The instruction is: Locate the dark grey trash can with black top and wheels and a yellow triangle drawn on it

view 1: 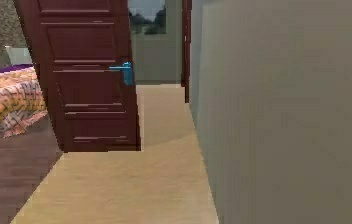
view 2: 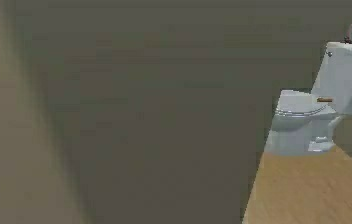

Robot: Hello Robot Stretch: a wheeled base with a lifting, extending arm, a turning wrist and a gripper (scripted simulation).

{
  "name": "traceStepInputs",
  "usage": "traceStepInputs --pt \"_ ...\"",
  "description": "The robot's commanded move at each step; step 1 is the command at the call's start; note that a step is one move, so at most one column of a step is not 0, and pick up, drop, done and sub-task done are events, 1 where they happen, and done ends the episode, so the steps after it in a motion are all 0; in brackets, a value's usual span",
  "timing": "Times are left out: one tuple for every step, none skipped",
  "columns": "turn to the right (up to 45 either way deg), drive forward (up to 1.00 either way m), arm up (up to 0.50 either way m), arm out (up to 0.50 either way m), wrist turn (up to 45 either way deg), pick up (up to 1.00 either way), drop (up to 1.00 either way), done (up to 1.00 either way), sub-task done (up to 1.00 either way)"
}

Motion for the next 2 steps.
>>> traceStepInputs --pt "0.0 1.0 0.0 0.0 0.0 0.0 0.0 0.0 0.0" --pt "0.0 1.0 0.0 0.0 0.0 0.0 0.0 0.0 0.0"
